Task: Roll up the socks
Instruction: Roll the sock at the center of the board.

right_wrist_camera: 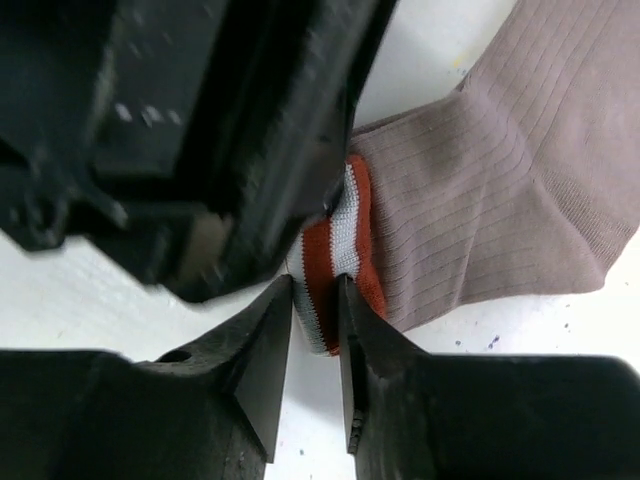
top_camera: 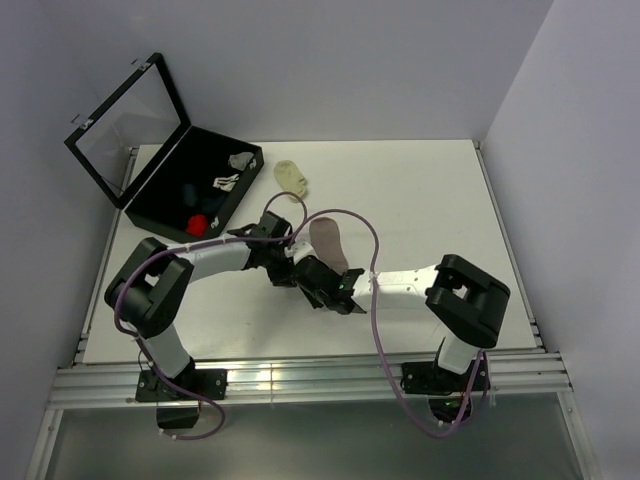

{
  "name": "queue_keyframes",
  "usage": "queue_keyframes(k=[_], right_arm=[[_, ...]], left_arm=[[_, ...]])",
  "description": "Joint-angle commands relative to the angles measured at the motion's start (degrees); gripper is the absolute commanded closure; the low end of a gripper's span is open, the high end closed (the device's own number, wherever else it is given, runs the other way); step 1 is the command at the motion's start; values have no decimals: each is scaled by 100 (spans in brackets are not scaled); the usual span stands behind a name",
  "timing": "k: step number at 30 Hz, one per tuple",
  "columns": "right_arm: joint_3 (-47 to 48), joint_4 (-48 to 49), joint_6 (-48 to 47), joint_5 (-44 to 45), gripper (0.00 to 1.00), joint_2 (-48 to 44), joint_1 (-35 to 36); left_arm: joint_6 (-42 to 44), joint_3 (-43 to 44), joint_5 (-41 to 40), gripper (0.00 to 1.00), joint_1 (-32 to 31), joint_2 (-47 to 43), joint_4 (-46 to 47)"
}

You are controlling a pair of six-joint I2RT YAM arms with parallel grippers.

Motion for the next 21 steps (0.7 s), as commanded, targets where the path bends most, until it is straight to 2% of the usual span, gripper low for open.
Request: queue_keyframes(k=[1,2,5,6,10,13,17,21], right_arm=[[57,-280,55,176,69,480,84],[14,-289,116,168,71,506,92],[-22,-202,310,-94,97,463,84],[-4,-184,380,-235,100,454,66],[136,175,836,-1166,100,445,-100],[163,430,1152,-1912,100,445,-267],[-327,1282,1803,-3055,100,235,-986],[-733,2257,2445,-4286,100,312,-1663]], left_arm=[[175,-27,-296,54,-12,-1,-397],[175,-36,-278,53,67,-19,-397],[245,-54,-330,52,321,-150,-388],[272,-54,-357,52,409,-186,-414],[342,-45,-418,46,883,-519,-423],[342,-71,-489,40,1007,-817,-432],[263,-325,-577,31,1025,-1222,-362],[53,-800,-428,27,1034,-1644,-11]])
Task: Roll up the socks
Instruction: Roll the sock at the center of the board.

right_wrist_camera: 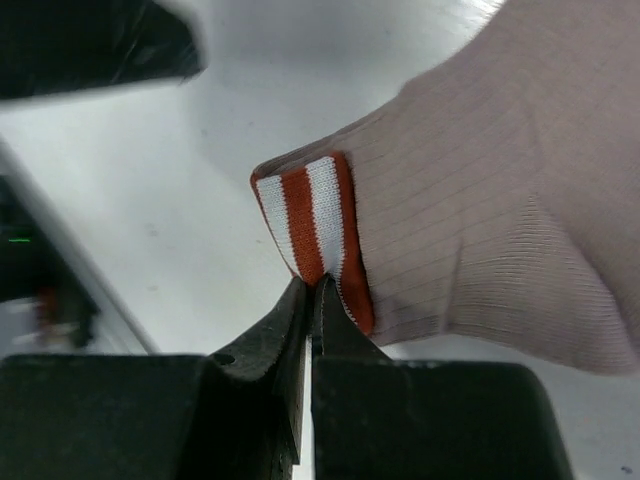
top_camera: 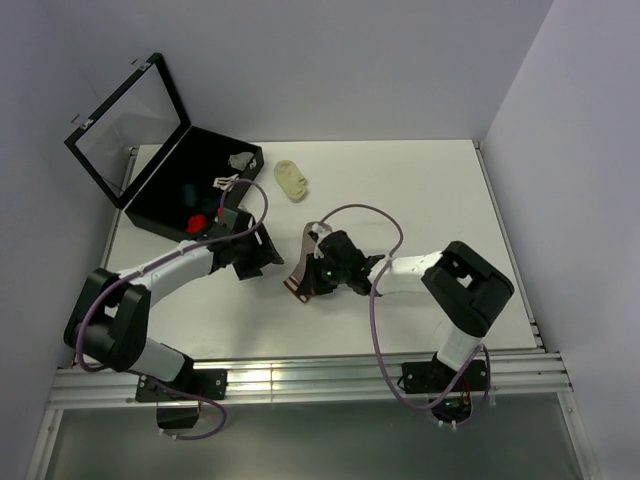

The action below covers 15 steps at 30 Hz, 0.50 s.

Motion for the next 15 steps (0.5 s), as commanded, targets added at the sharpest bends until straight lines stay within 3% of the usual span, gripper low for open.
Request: queue_keyframes(k=[1,8,15], right_arm=[[-407,1027,915,-1663,100,160,-557],[-636,2515,1935,-2905,100,950,-988],[-839,3228,2411,-3153,100,1346,-1138]], left_arm=[[-181,-468,162,27,-30,-451,359],[-410,-812,295,27,-460,-488,869],[-604,-821,111,31,-707,-189,984]])
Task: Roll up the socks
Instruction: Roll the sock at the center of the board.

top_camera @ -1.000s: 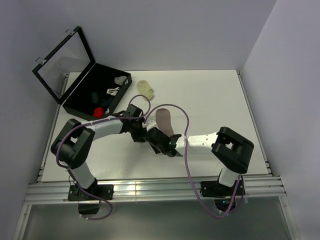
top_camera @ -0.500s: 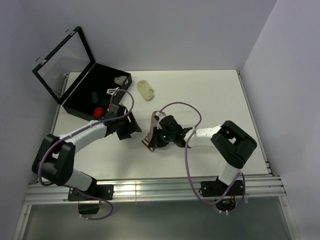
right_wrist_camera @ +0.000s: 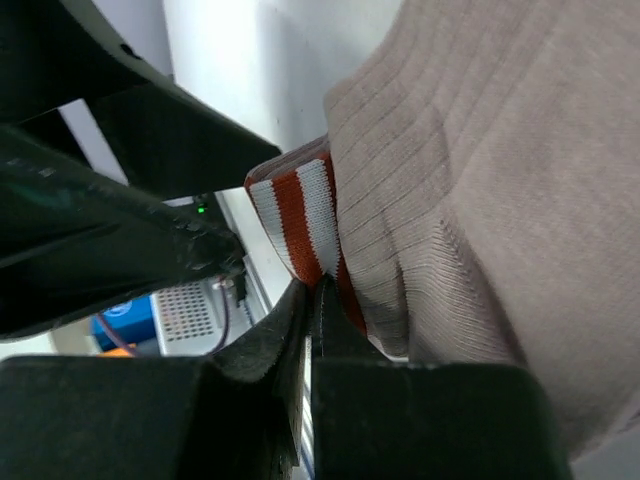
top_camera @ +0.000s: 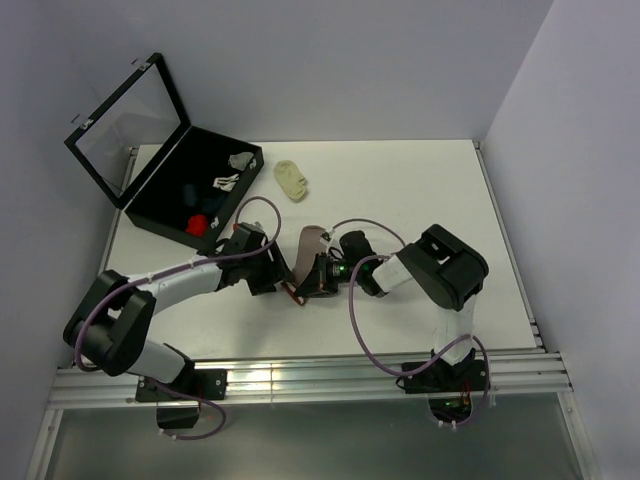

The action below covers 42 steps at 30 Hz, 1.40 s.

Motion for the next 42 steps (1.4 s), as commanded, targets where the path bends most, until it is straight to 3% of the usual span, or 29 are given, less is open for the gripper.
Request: queue_keyframes(k=[1,7,12,17,19,24,28,34,42], right_arm=[[-148,452,335,-287,100,204,-62],[-201,401,309,-200,100,187,-133],[9,-565,-358,73,99,-86,-124],[159,-1391,-982,651,88,-534,-10],[317,-1962,-1448,933,84,-814,165],[669,-3228,-2449,2625,71,-1509,754],[774,-3608,-2881,4008,60,-2071,1307],[1064,-3872,-3496,5485,57,-2082,2134],[1556,-4039,-4050,6400,56,-1493,2837]], left_arm=[[-121,51,-93,33,-25,194,147],[-85,183,-93,43,-51,607,-12],[-16,411,-277,54,-139,896,-266],[134,675,-409,81,-192,1179,-618],[143,780,-444,84,-218,1240,-750],[266,1000,-532,88,-236,1284,-943],[336,1115,-541,90,-236,1328,-1084],[372,1264,-418,94,-236,1390,-1128],[398,1361,-383,94,-245,1434,-1207]])
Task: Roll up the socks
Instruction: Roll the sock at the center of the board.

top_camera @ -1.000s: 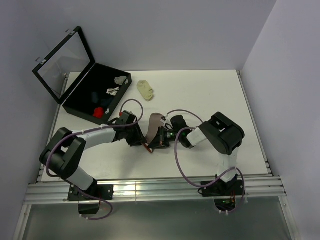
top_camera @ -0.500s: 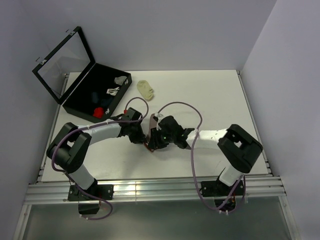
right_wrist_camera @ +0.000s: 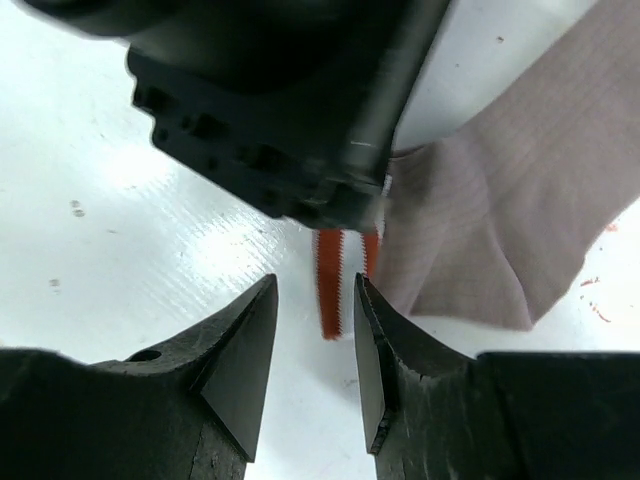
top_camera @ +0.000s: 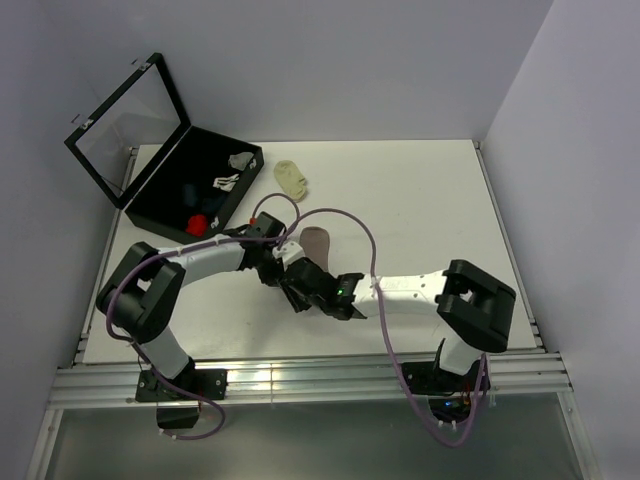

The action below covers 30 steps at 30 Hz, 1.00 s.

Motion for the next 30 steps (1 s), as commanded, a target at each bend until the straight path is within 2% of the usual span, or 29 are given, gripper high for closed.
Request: queue_keyframes(k=[1,8,11,13,14,15,16,18,21,22,23,25,27,30], right_arm=[[319,-124,-436,823,56,332,256],[311,-133,-524,1271,59,799,362],[276,-194,-454,1500,65,992,362],[232,-203,-436,1509,78,1089,345],[171,-177,-410,1457,90,1098,336],[144,-168,-375,1395,94,1098,336],[101,-142,-340,1099,98,1081,310],[-13,-55,-217,711,100,941,188],[-119,-19,-32,-308,100,704,-111],[-128,-19,12,-554,100,642,-191],[-128,-27,82,-1096,100,606,-270],[-102,-36,188,-1573,100,483,-515],[-58,-45,363,-2286,100,448,-691],[21,-19,636,-3241,100,474,-1052]], left_arm=[[155,104,-175,94,-22,124,-217],[225,174,-131,94,-22,195,-278],[296,192,-87,95,-13,195,-296],[357,201,-105,95,-13,195,-314],[375,218,-113,94,-13,177,-322],[401,218,-166,94,4,151,-322],[427,227,-201,91,4,125,-331],[454,253,-280,85,65,2,-349],[515,262,-403,68,241,-226,-366],[533,262,-430,58,294,-288,-358],[551,262,-447,54,347,-402,-366],[551,236,-465,45,531,-517,-349],[533,183,-482,39,706,-719,-340],[472,52,-562,37,891,-1017,-349]])
